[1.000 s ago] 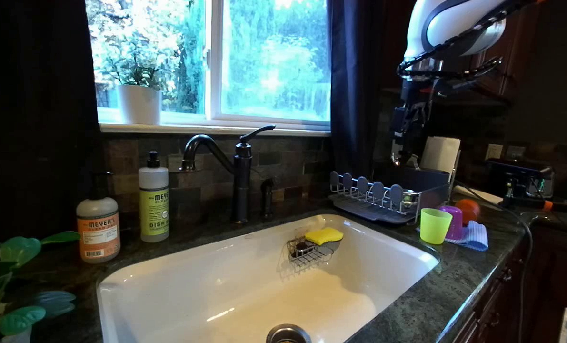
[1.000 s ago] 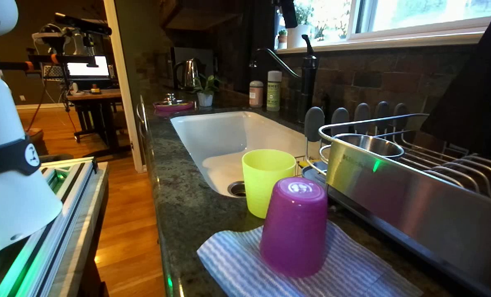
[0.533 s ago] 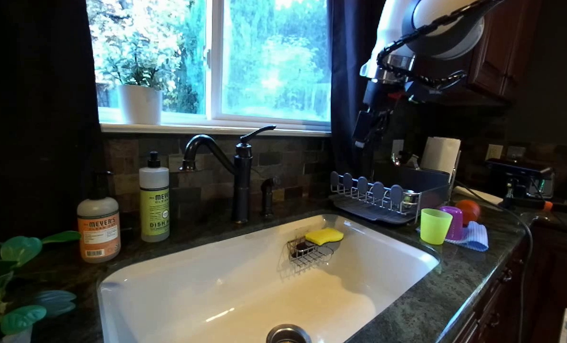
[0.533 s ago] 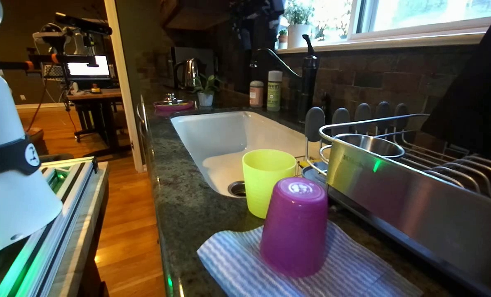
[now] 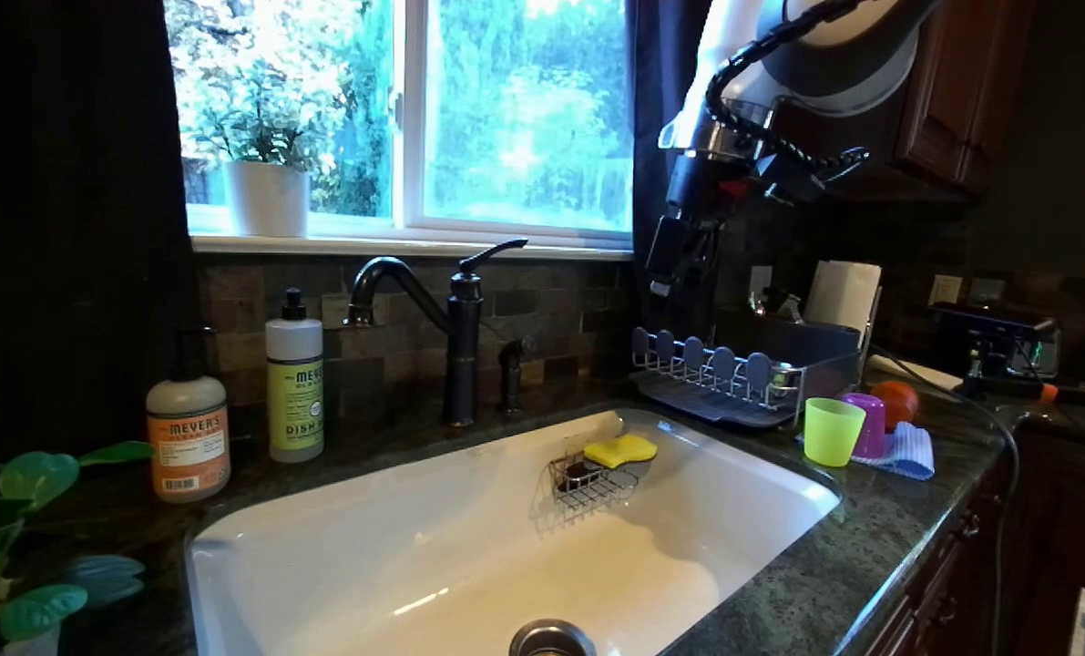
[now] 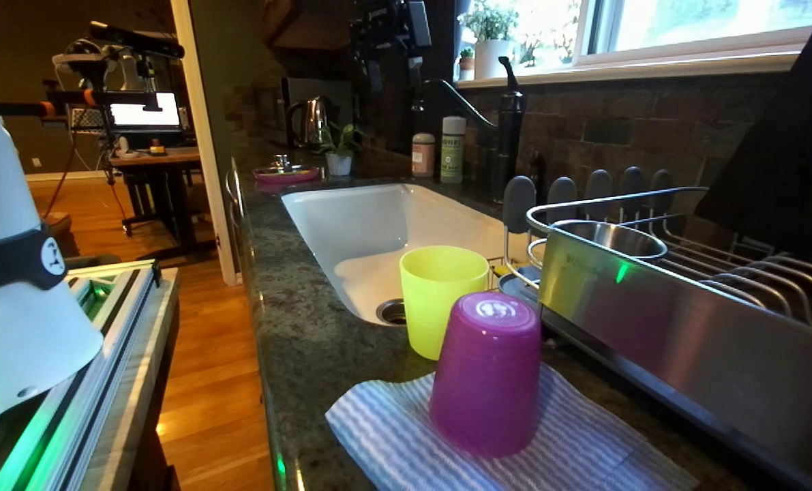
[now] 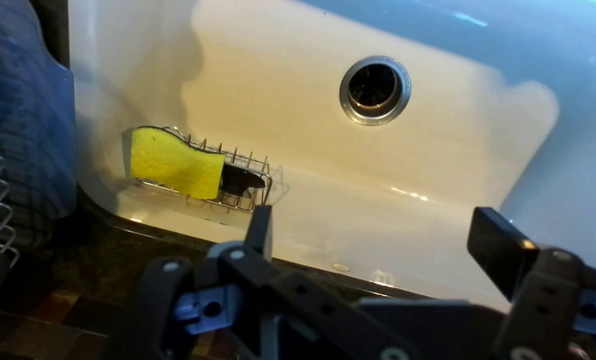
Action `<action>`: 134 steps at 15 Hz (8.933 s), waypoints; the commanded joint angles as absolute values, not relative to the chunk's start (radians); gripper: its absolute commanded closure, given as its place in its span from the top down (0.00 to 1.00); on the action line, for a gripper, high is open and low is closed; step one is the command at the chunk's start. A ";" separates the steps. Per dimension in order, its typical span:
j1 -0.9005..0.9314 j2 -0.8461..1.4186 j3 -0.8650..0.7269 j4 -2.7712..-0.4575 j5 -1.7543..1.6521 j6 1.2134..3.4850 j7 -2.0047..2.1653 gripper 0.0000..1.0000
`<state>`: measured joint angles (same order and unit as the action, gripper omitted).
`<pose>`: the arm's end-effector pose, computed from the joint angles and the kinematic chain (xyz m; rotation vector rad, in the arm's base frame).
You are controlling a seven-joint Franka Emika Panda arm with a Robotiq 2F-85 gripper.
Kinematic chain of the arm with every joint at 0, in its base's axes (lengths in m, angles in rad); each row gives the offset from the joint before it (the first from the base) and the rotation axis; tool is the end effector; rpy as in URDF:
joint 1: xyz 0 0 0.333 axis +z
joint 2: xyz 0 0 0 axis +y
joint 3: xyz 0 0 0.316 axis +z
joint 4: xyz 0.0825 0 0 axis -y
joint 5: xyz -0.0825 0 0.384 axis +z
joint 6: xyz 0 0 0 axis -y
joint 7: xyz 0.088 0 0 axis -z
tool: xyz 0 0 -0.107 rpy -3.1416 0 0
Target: Move the clear lid to the sink
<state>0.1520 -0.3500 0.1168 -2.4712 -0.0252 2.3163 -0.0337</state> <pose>0.4307 0.1193 0.4387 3.0506 0.4839 0.3071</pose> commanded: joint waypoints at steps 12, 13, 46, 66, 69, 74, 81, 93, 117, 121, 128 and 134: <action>0.263 -0.124 0.225 -2.390 0.120 2.396 0.023 1.00; 0.280 -0.090 0.247 -2.369 0.134 2.399 0.028 1.00; 0.663 0.574 0.217 -1.790 -0.137 2.517 0.413 1.00; 0.798 0.718 0.155 -1.606 -0.067 2.394 0.488 1.00; 0.816 0.702 0.137 -1.609 -0.082 2.316 0.511 0.97; 0.818 0.707 0.122 -1.624 -0.092 2.399 0.510 0.84; 0.829 0.760 0.095 -1.603 -0.084 2.578 0.520 0.86; 0.843 0.765 0.059 -1.611 -0.067 2.645 0.561 0.03; 0.932 0.710 0.090 -1.576 -0.090 2.464 0.508 1.00; 0.924 0.717 0.087 -1.570 -0.105 2.488 0.487 1.00; 0.947 0.735 0.060 -1.541 -0.124 2.461 0.514 1.00; 0.938 0.776 0.068 -1.500 -0.108 2.457 0.502 0.98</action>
<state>0.9328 0.7374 0.0691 -1.5536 -0.1207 2.4886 0.4919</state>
